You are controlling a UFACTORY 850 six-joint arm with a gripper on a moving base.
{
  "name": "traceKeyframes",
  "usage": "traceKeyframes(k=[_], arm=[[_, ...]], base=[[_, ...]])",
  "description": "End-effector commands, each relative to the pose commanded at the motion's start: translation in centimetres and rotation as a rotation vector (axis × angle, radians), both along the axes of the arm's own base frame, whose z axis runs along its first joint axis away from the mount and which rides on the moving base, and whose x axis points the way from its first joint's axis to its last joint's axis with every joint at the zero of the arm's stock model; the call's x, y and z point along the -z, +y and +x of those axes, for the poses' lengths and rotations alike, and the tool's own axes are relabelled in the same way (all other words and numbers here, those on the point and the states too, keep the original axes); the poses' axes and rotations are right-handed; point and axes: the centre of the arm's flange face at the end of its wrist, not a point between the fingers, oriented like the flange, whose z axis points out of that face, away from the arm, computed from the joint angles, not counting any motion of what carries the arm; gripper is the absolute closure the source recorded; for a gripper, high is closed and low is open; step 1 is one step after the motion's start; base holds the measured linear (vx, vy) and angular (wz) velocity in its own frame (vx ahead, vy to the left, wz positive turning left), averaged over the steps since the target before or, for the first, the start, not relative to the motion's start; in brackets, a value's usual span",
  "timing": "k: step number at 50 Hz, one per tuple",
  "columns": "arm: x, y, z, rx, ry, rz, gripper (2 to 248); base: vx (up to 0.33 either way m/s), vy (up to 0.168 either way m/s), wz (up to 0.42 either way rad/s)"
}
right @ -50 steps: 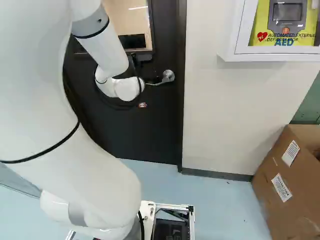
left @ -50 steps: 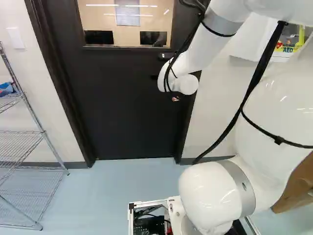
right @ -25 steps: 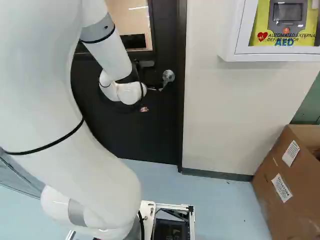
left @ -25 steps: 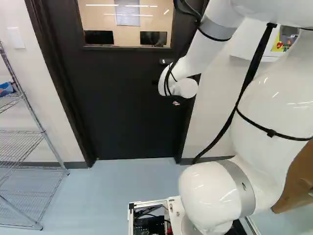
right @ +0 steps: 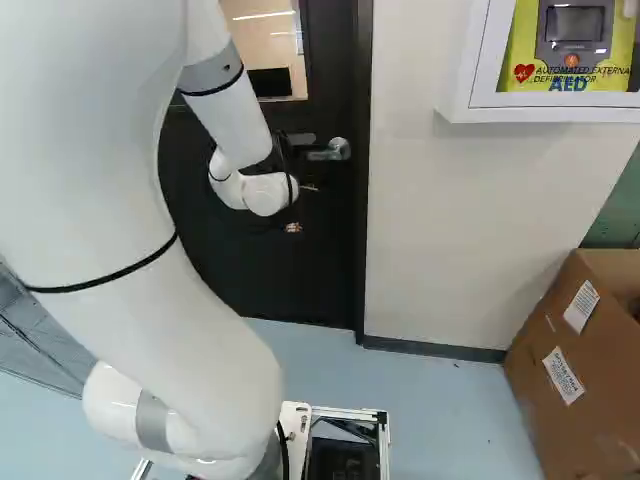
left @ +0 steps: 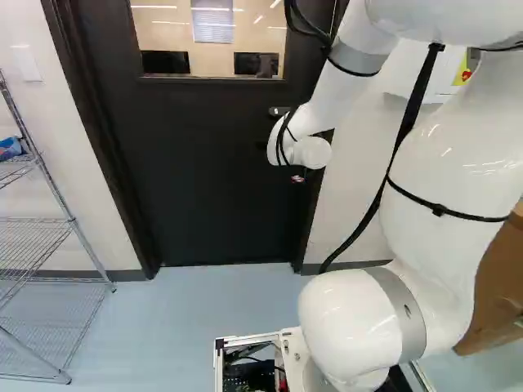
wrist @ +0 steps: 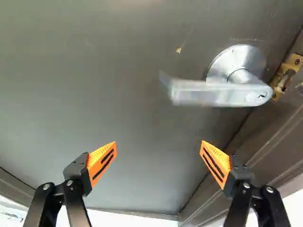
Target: Open the door and move inside
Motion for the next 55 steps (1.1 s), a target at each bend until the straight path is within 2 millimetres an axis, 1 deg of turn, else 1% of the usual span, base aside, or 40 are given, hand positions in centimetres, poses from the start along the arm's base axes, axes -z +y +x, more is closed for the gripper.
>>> traceKeyframes(k=[11, 20, 36, 55], arm=[[1.1, -0.2, 0.3, 0.005, 0.025, 0.000, 3], [1.5, -0.6, 1.0, 0.024, 0.030, 0.007, 3], [1.7, -0.9, 3.6, 0.082, 0.027, 0.040, 3], [2.1, -0.4, 7.2, 0.156, 0.033, 0.097, 3]], base=[[0.000, 0.000, 0.000], [0.000, 0.000, 0.000], [0.000, 0.000, 0.000], [0.000, 0.000, 0.000]])
